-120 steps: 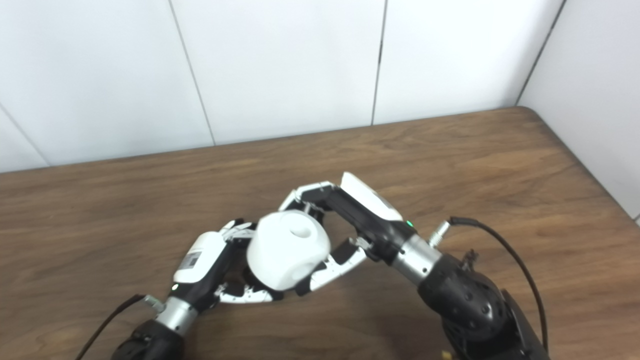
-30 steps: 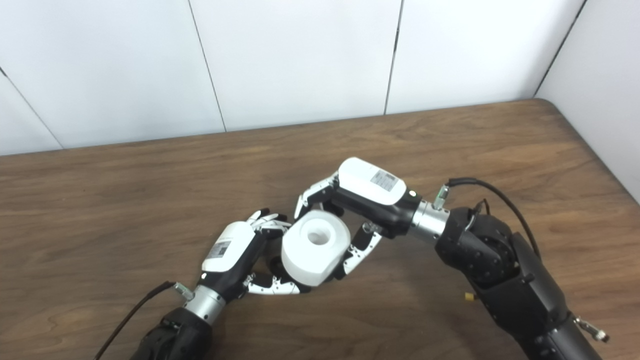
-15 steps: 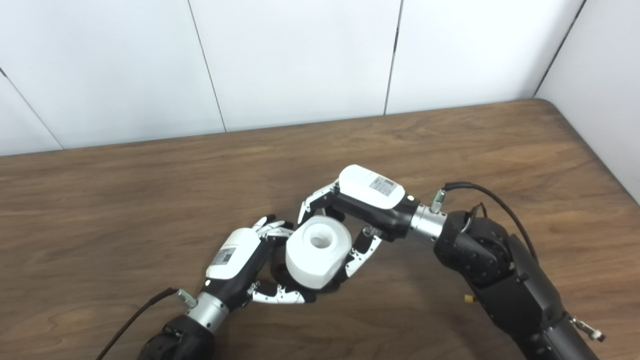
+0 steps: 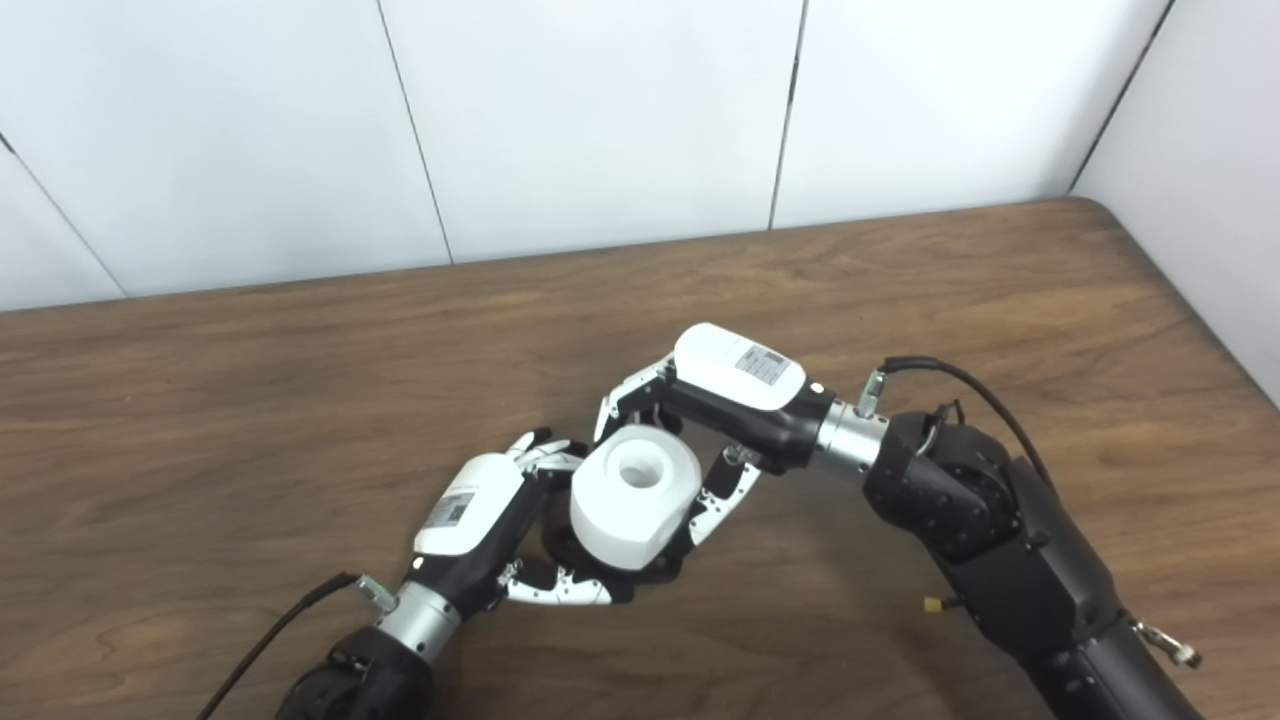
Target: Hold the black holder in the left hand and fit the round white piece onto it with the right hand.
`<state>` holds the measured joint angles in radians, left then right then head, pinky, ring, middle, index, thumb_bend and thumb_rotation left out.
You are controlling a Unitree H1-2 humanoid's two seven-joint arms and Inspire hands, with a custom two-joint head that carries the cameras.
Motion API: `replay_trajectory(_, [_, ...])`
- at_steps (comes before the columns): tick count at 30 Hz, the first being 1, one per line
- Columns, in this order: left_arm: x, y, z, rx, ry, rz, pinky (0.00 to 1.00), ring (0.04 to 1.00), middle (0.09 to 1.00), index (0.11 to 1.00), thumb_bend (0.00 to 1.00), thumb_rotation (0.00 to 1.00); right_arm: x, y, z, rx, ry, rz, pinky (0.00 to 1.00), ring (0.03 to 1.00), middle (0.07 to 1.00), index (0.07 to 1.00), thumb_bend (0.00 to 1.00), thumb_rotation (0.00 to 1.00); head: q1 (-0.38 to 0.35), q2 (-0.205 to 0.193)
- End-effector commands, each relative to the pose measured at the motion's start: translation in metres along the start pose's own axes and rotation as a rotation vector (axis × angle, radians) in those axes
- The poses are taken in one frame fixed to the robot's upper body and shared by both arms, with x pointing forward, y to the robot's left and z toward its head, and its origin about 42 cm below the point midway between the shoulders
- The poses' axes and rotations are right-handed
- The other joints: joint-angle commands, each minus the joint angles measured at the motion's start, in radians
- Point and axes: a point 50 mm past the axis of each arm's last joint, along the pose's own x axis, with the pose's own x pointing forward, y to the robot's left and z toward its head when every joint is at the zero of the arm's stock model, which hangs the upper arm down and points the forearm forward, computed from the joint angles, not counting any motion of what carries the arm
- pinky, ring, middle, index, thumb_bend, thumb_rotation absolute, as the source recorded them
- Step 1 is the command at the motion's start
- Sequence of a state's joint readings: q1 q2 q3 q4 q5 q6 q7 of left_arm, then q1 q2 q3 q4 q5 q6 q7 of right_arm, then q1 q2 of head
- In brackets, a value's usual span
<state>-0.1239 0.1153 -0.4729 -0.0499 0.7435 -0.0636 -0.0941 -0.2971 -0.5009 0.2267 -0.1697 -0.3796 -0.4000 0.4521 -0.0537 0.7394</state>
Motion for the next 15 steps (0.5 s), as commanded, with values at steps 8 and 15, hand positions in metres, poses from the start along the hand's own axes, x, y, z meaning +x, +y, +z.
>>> replay_trajectory(8, [0.010, 0.011, 0.011, -0.004, -0.064, 0.042, 0.98, 0.874, 0.720, 0.480, 0.52, 0.06, -0.002, -0.007, 0.009, -0.015, -0.051, -0.034, 0.27, 0.370, 0.493, 0.485, 0.52, 0.00, 0.002, 0.010])
replay_trajectory(15, [0.012, 0.013, 0.007, -0.010, -0.053, 0.047, 0.99, 0.869, 0.720, 0.480, 0.52, 0.06, -0.006, -0.002, 0.015, -0.010, -0.049, -0.020, 0.29, 0.402, 0.495, 0.484, 0.52, 0.00, 0.005, 0.014])
